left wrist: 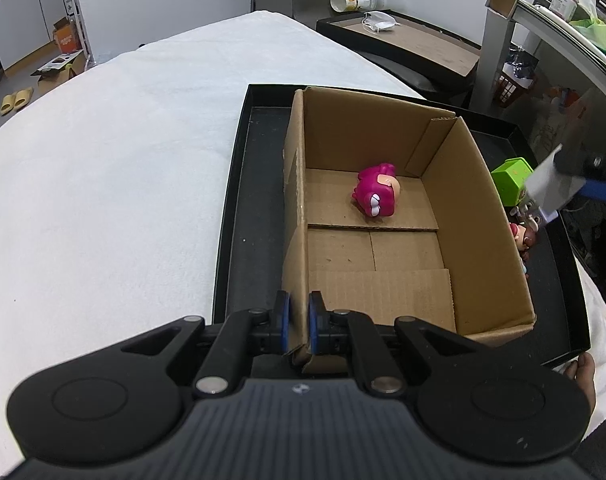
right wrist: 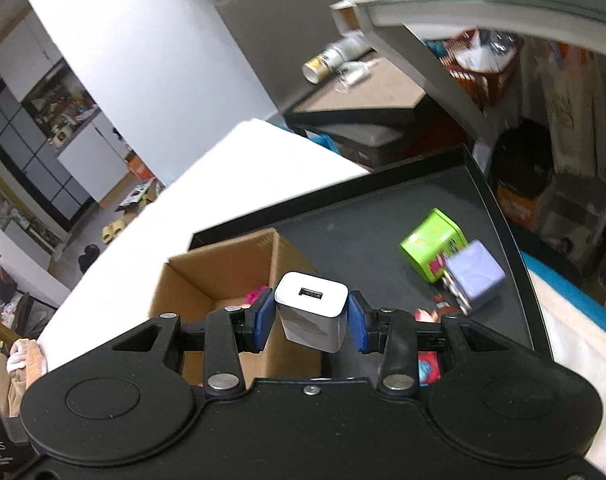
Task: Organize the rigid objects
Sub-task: 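Carry the white charger into the box beside the dinosaur and release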
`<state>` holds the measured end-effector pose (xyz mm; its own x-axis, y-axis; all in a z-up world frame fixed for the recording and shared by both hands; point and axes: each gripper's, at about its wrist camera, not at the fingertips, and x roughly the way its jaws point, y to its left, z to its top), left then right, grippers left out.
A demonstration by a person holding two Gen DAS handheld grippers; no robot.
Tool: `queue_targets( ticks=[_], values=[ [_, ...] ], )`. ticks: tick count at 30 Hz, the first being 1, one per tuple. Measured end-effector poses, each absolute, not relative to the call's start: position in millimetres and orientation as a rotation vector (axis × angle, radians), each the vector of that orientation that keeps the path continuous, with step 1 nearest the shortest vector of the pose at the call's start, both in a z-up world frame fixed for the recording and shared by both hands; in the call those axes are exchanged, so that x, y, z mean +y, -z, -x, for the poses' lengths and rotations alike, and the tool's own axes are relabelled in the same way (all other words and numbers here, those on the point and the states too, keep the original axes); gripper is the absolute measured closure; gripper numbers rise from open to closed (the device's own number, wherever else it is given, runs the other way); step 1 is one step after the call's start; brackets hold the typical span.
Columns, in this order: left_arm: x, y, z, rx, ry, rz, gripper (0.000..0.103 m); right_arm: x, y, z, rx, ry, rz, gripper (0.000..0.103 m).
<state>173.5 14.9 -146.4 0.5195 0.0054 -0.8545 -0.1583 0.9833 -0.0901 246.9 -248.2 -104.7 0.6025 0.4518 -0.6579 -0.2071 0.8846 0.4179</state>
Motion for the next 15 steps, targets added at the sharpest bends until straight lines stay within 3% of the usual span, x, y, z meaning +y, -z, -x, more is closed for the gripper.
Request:
queue_targets(
  ticks=[15],
  values=[
    [18.0, 145.8, -171.6, 1.015, -0.078, 0.171, 0.094, -233.3, 78.9, -246.4, 0.766, -0.423, -0.327, 0.065]
  ],
)
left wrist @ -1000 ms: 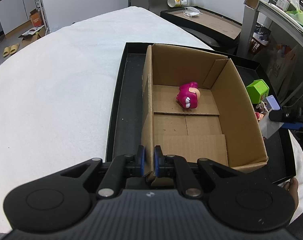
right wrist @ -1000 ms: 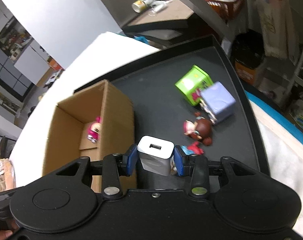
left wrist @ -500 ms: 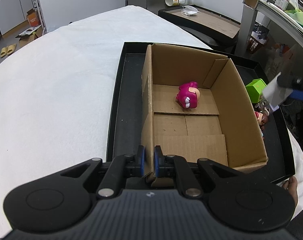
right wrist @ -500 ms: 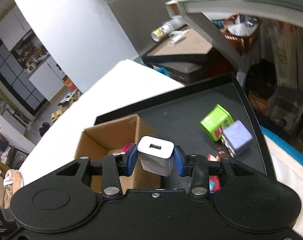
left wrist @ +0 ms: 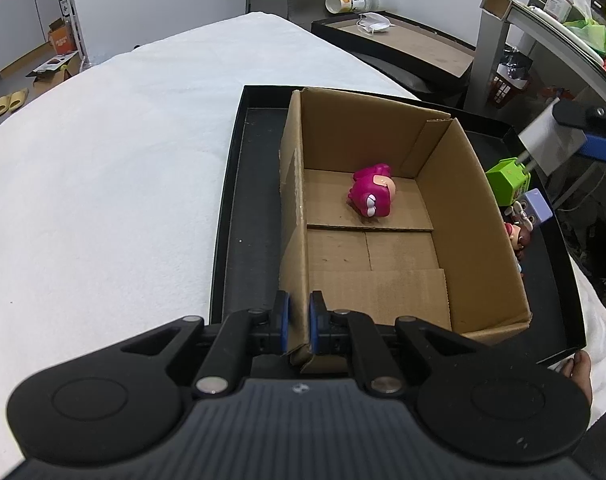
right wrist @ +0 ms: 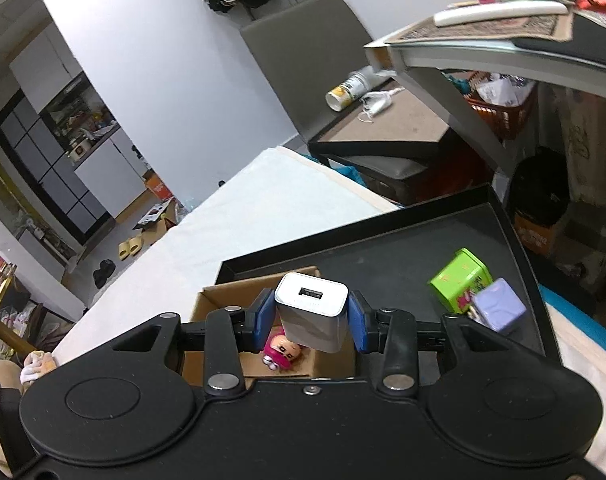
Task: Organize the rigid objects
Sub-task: 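Carry the white charger into the box beside the dinosaur and release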
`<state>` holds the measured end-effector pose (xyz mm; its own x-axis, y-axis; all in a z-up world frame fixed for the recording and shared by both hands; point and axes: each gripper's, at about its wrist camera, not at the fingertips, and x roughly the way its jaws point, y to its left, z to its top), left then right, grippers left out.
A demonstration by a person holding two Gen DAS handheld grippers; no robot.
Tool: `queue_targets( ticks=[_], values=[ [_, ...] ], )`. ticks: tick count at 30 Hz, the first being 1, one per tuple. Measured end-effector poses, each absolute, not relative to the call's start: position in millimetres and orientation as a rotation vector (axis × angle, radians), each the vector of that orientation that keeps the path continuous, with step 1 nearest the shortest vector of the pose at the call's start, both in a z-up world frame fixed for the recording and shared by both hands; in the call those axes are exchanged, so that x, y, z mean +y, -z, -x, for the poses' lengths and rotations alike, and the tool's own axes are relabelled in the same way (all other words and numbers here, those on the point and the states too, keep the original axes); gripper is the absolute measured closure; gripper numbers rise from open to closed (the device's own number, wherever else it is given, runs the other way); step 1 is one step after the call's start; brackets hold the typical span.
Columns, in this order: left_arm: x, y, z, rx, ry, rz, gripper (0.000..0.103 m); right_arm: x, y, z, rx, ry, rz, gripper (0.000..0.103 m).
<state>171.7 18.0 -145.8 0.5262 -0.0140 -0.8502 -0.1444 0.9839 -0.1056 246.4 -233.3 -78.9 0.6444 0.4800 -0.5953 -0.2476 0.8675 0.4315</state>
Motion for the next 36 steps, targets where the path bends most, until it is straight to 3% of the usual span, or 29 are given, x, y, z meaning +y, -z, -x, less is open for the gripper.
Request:
queue_targets(
  ticks=[36],
  values=[
    [35.7, 147.0, -169.6, 1.003, -0.032, 0.237, 0.092, -146.8, 107.9, -257.6, 0.808, -0.431, -0.068, 0.062]
  ],
)
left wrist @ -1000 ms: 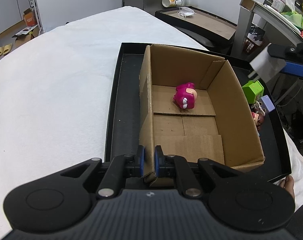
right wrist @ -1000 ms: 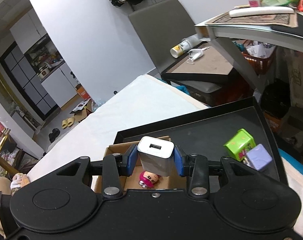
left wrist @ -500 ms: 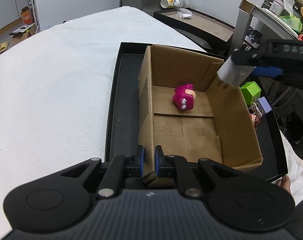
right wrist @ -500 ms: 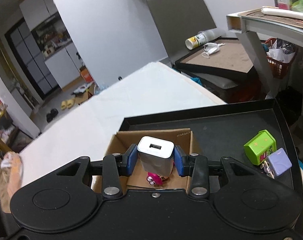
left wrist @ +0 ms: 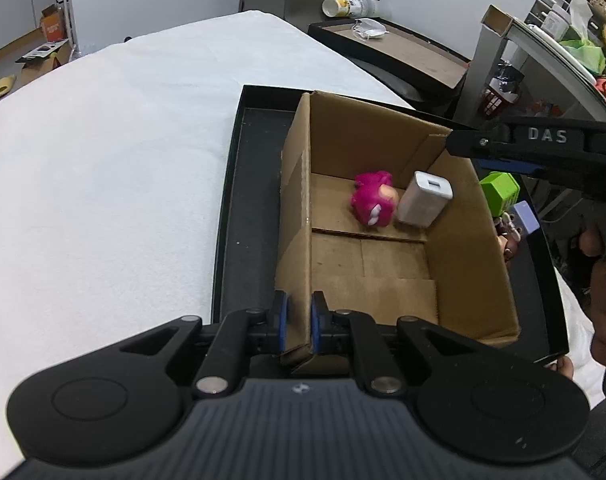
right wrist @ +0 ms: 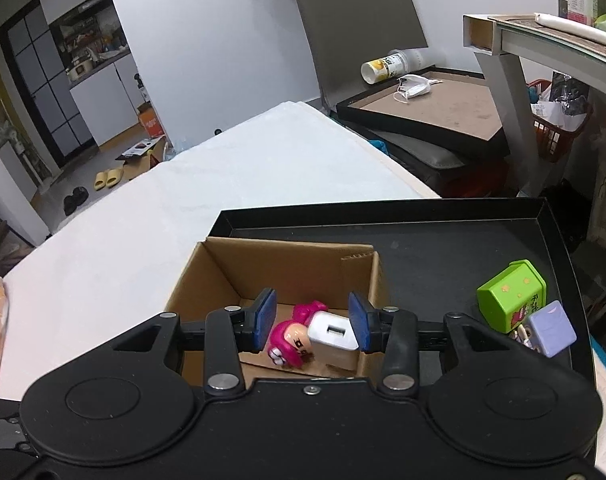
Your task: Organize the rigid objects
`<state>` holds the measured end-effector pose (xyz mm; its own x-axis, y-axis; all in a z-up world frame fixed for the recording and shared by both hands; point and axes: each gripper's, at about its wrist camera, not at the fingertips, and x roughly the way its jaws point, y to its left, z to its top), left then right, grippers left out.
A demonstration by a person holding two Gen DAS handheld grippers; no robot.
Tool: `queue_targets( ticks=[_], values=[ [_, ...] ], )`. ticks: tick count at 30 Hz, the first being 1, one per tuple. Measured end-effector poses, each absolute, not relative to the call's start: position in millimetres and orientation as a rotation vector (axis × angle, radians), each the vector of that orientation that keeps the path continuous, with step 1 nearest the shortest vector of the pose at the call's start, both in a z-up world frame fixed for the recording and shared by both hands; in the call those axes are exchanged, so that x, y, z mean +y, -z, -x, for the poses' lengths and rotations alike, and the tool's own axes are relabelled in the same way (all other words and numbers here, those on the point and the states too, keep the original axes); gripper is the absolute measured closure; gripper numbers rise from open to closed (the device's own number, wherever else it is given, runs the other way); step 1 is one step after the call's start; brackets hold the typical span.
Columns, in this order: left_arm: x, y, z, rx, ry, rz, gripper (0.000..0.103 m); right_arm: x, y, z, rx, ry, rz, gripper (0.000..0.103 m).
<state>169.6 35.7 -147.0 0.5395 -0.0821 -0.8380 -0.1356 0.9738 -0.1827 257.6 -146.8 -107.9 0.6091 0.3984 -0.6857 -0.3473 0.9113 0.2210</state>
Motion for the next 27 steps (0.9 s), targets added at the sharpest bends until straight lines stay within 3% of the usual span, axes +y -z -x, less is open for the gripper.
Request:
queue_targets(
  ticks=[23, 27],
  values=[
    [24.1, 134.1, -168.3, 0.999, -0.073, 0.188, 0.094, -198.1, 98.2, -251.9, 0.879, -0.431, -0.178, 0.061],
    [23.0, 133.2, -168.4, 1.001, -0.078, 0.179, 0.094, -206.1, 97.0, -250.3, 0.885, -0.426, -0.181, 0.057]
  ],
)
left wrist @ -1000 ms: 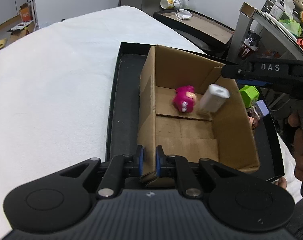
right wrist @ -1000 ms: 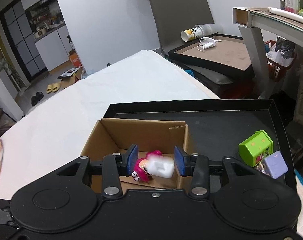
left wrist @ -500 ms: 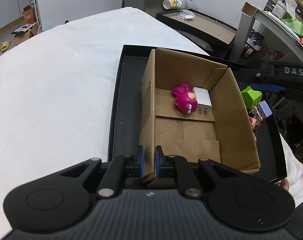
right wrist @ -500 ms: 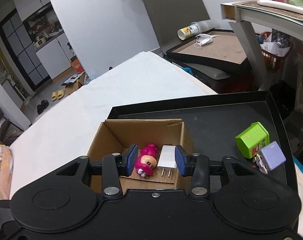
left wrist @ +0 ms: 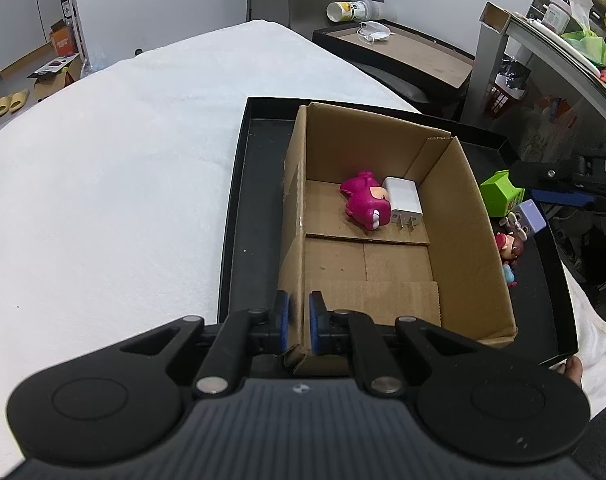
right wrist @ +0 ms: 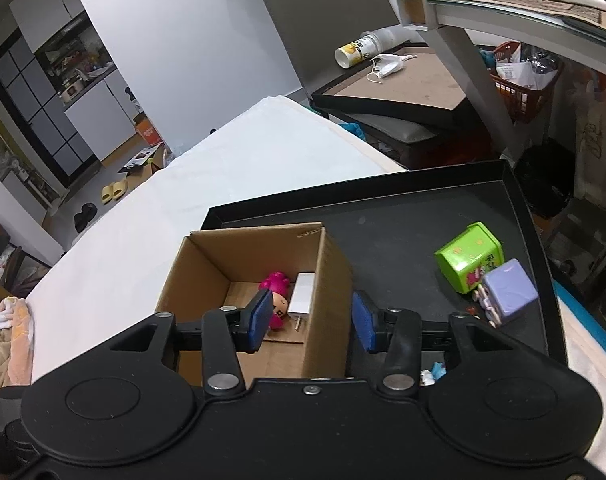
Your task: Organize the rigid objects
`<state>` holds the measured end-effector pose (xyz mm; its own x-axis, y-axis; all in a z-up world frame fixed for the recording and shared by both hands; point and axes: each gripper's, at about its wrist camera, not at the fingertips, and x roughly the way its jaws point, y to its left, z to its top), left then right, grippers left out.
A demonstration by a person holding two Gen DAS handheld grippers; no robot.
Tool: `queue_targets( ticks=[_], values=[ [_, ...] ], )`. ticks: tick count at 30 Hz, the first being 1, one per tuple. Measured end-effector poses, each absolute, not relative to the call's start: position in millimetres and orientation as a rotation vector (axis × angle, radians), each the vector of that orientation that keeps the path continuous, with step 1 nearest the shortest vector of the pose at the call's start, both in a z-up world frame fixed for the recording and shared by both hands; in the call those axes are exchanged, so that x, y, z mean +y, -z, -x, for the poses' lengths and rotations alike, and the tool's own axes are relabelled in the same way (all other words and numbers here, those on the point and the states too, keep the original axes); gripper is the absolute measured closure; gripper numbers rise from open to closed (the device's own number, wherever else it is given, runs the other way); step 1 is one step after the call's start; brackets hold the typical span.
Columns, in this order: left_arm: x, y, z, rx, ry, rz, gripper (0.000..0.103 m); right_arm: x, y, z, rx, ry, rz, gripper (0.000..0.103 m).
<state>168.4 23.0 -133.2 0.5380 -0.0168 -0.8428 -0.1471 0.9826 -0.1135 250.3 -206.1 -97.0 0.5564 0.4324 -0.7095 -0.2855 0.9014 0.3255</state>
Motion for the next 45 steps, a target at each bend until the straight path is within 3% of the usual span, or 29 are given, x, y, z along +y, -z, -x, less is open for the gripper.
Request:
queue_targets(
  ticks=[18, 45],
  values=[
    [17.3, 136.8, -167.6, 1.020, -0.103, 0.155, 0.094, -248.1, 106.2, -247.4, 0.963, -0.390, -0.156, 0.041],
    [15.2, 134.8, -168.8, 1.012, -0.117, 0.150, 0.094, -311.2, 142.5, -266.4, 1.081, -0.308, -0.221, 0.039]
  ],
)
